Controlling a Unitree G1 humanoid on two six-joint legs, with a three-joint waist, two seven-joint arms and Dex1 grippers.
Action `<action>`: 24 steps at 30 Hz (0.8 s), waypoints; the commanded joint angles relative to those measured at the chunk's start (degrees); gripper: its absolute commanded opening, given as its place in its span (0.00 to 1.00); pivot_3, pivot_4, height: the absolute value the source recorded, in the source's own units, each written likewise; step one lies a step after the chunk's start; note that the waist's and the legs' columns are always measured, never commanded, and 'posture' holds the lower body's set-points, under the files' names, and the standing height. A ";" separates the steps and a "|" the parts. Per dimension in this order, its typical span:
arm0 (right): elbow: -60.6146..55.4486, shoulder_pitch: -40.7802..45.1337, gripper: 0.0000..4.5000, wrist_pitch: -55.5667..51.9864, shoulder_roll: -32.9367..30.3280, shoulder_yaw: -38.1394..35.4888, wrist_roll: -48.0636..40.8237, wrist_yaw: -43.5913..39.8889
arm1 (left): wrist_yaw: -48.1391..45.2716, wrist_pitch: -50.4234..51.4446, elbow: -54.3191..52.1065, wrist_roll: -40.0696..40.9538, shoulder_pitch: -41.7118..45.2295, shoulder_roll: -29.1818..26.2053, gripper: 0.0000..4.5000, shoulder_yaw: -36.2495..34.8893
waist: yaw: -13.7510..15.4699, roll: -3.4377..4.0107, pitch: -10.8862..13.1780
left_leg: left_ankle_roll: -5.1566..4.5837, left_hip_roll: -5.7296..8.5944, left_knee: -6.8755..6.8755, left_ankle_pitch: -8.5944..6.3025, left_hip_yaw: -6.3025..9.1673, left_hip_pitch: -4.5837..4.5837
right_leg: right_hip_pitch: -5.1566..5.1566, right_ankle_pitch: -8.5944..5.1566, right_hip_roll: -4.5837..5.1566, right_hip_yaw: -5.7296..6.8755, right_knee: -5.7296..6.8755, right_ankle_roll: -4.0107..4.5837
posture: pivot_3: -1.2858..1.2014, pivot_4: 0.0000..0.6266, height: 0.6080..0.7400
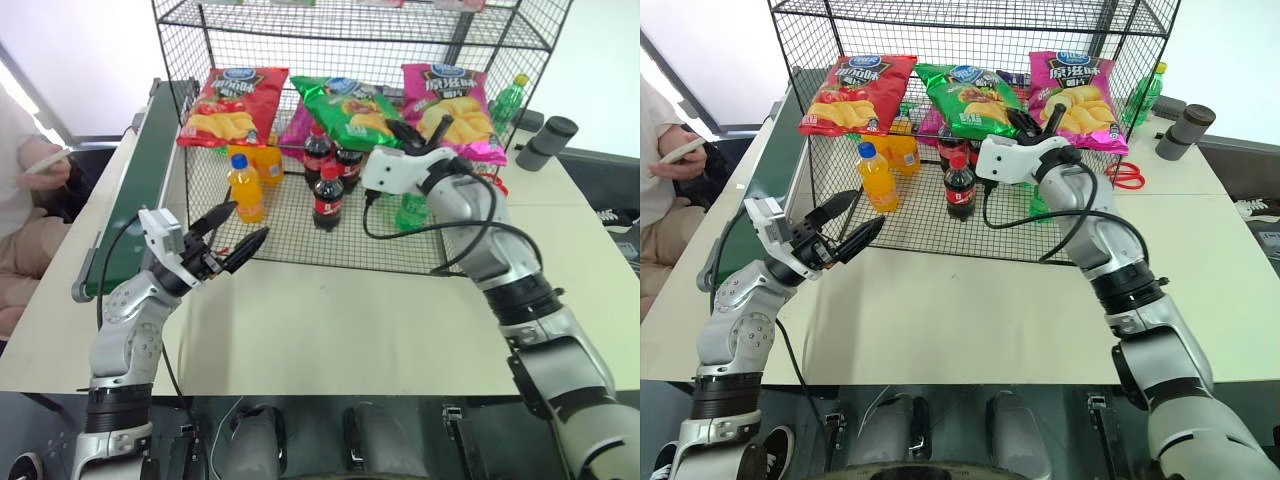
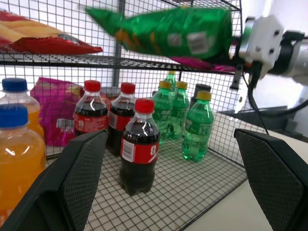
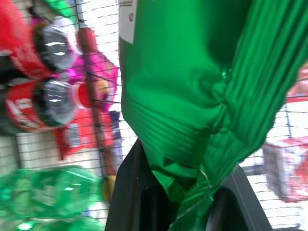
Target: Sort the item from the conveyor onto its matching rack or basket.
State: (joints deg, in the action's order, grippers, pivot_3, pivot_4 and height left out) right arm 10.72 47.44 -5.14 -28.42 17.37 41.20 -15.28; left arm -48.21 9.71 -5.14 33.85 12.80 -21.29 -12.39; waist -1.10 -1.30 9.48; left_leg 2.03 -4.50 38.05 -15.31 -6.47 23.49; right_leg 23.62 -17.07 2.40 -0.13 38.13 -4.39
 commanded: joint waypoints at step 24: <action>6.52 8.63 0.06 -6.40 2.30 1.06 1.97 -0.10 | 4.45 -11.40 -0.52 -8.48 -2.22 0.87 1.00 1.58 | -0.06 0.00 0.00 | -0.12 -0.01 -0.02 -0.07 -0.04 0.00 | 0.00 0.00 0.00 0.01 0.00 0.00 | 0.52 0.24 1.00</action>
State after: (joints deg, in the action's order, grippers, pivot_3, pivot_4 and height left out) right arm 18.15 53.75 -11.32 -25.79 19.11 42.99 -15.30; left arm -44.55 0.38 -4.64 26.04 10.82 -20.30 -9.96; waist -1.17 -1.30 9.48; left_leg 1.91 -4.51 38.03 -15.38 -6.50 23.49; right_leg 23.63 -17.07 2.40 -0.12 38.13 -4.39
